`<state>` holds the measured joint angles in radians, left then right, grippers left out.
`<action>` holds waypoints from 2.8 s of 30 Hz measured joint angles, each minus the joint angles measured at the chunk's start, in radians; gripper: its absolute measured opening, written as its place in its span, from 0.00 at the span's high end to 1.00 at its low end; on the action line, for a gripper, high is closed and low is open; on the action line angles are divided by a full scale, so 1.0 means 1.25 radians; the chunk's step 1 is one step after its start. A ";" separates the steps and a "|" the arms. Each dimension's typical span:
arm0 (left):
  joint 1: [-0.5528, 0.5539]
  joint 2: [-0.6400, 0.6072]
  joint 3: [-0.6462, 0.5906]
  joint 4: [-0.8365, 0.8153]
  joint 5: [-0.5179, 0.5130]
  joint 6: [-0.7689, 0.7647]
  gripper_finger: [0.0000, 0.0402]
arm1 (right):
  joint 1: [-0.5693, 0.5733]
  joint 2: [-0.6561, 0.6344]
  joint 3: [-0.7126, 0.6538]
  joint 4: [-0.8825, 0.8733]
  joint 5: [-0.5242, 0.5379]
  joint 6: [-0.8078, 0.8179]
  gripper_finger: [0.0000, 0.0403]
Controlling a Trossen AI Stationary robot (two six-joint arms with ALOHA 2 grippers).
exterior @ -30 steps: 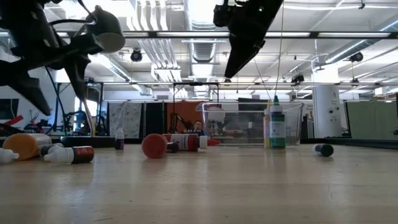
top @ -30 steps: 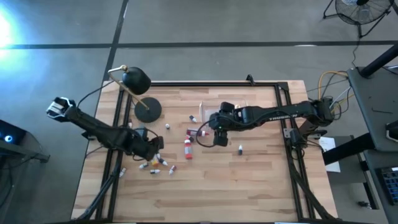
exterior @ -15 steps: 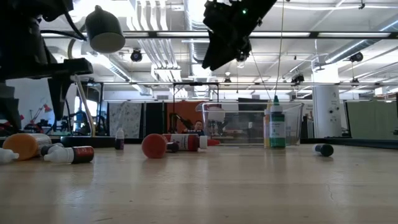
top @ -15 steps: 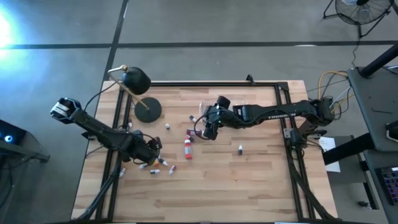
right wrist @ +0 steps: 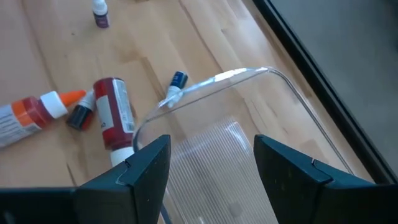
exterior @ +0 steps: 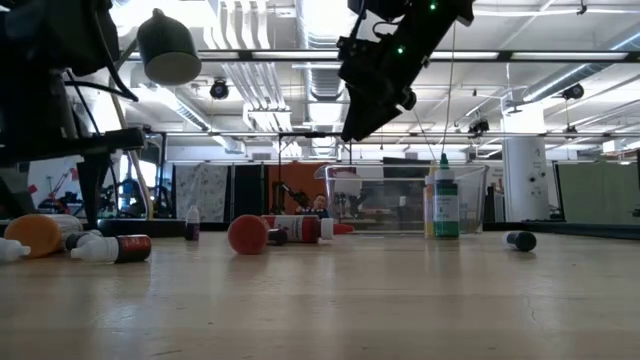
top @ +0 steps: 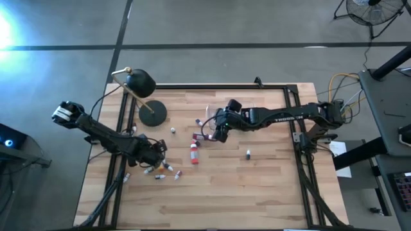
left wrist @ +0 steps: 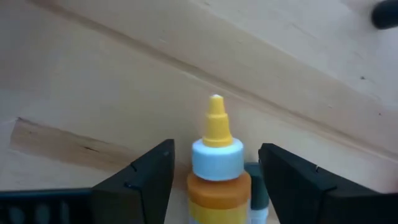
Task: Pick & Place food coloring
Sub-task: Put the large yellow food coloring bottle into the transparent bin
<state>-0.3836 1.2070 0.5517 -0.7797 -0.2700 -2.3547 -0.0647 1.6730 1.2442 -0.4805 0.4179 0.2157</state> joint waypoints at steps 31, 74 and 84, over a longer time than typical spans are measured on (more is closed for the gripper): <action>0.002 -0.002 0.067 0.104 -0.311 0.408 0.75 | -0.056 0.000 0.021 0.021 -0.244 0.005 0.45; 0.104 -0.088 0.365 0.769 -0.258 1.772 0.77 | 0.002 -0.003 0.365 0.087 -0.500 -0.032 0.37; 0.119 -0.067 0.365 0.834 -0.219 1.792 0.77 | 0.002 -0.003 0.364 0.084 -0.494 -0.013 0.37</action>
<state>-0.2345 1.1235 1.0073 0.2633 -0.5438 -0.1149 -0.0628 1.6688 1.6997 -0.3752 -0.1992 0.1991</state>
